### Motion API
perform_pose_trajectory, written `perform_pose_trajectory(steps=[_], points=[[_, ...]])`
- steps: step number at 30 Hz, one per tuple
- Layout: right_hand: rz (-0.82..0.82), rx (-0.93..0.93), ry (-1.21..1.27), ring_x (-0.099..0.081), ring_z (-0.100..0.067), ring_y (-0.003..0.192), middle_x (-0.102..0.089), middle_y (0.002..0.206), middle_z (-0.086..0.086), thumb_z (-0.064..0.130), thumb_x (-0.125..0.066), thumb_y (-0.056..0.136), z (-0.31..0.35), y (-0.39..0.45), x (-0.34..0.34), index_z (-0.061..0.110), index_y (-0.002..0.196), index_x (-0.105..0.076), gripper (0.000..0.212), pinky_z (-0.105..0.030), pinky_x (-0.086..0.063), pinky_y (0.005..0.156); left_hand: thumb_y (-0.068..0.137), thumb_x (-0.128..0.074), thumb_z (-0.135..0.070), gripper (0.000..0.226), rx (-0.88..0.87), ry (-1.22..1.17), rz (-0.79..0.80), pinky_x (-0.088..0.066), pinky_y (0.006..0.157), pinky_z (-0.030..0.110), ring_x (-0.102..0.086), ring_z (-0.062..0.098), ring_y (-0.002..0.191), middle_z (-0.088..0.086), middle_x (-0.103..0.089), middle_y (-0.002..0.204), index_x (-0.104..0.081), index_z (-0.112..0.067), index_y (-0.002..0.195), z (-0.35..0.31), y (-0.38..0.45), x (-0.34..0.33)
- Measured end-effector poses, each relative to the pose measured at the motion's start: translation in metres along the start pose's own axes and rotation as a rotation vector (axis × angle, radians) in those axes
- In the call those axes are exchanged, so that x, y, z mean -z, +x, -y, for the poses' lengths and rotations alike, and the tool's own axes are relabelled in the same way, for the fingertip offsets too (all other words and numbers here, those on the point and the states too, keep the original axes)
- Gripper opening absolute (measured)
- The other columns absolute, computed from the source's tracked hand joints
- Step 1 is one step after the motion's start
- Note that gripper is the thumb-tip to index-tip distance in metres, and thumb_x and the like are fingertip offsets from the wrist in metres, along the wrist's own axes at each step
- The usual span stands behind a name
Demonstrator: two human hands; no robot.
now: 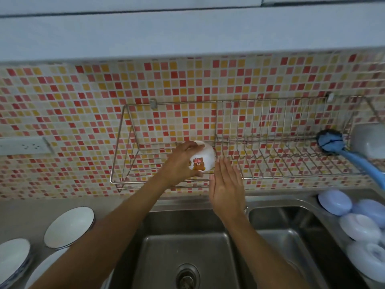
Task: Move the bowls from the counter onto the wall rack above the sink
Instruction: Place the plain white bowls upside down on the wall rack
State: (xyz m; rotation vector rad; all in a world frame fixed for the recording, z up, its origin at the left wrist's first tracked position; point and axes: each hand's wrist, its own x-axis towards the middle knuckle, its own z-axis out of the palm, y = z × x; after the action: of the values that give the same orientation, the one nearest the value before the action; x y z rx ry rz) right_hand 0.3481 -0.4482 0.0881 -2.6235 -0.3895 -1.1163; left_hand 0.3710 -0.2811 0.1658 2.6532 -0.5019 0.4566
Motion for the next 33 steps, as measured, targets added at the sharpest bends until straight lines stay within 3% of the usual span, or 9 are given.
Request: perform_pose_trajectory(steps=[8, 15, 18, 21, 25, 33], points=[[-0.038, -0.007, 0.008, -0.045, -0.026, 0.135, -0.053, 0.139, -0.014, 0.029, -0.041, 0.099, -0.001, -0.001, -0.006, 0.002, 0.133, -0.054, 0.046, -0.037, -0.017, 0.12, 0.07, -0.081, -0.034, 0.079, 0.012, -0.039, 0.029, -0.036, 0.107, 0.032, -0.033, 0.02, 0.13, 0.002, -0.038, 0.142, -0.044, -0.025, 0.139, 0.004, 0.001, -0.006], [-0.067, -0.024, 0.043, -0.047, -0.025, 0.133, -0.056, 0.137, -0.014, 0.03, -0.036, 0.101, 0.0, -0.001, -0.006, 0.002, 0.131, -0.056, 0.046, -0.038, -0.022, 0.118, 0.08, -0.072, -0.025, 0.054, 0.054, -0.143, 0.006, -0.037, 0.105, 0.032, -0.043, 0.02, 0.125, 0.002, -0.051, 0.136, -0.054, -0.022, 0.131, 0.003, -0.008, -0.008], [-0.072, -0.023, 0.045, -0.048, -0.025, 0.132, -0.057, 0.136, -0.014, 0.031, -0.032, 0.102, 0.0, -0.001, -0.005, 0.002, 0.131, -0.057, 0.048, -0.039, -0.023, 0.117, 0.086, -0.063, -0.029, 0.05, 0.063, -0.122, -0.02, -0.037, 0.109, 0.037, -0.042, 0.019, 0.128, 0.0, -0.048, 0.141, -0.051, -0.023, 0.134, 0.0, -0.015, -0.006], [-0.053, -0.031, 0.043, -0.047, -0.025, 0.133, -0.056, 0.137, -0.013, 0.034, -0.031, 0.102, 0.0, -0.002, -0.006, 0.003, 0.132, -0.056, 0.05, -0.041, -0.024, 0.117, 0.09, -0.052, -0.038, 0.045, 0.099, -0.116, -0.136, -0.035, 0.106, 0.033, -0.042, 0.017, 0.128, -0.001, -0.05, 0.139, -0.053, -0.023, 0.133, 0.0, -0.03, -0.005], [-0.057, -0.023, 0.05, -0.048, -0.025, 0.132, -0.057, 0.136, -0.013, 0.034, -0.033, 0.101, 0.0, -0.004, -0.008, 0.003, 0.131, -0.056, 0.048, -0.044, -0.03, 0.115, 0.095, -0.05, -0.032, 0.036, 0.121, 0.006, -0.142, -0.043, 0.106, 0.04, -0.042, 0.02, 0.13, -0.002, -0.053, 0.138, -0.057, -0.023, 0.129, 0.009, -0.044, -0.008], [-0.112, 0.008, 0.048, -0.048, -0.025, 0.132, -0.057, 0.136, -0.013, 0.029, -0.04, 0.1, -0.004, -0.004, -0.01, 0.002, 0.131, -0.056, 0.044, -0.044, -0.028, 0.116, 0.101, -0.03, -0.038, 0.049, 0.104, 0.121, 0.11, -0.018, 0.117, 0.036, -0.015, 0.015, 0.146, -0.009, -0.016, 0.158, -0.023, -0.027, 0.149, 0.004, -0.023, -0.007]])
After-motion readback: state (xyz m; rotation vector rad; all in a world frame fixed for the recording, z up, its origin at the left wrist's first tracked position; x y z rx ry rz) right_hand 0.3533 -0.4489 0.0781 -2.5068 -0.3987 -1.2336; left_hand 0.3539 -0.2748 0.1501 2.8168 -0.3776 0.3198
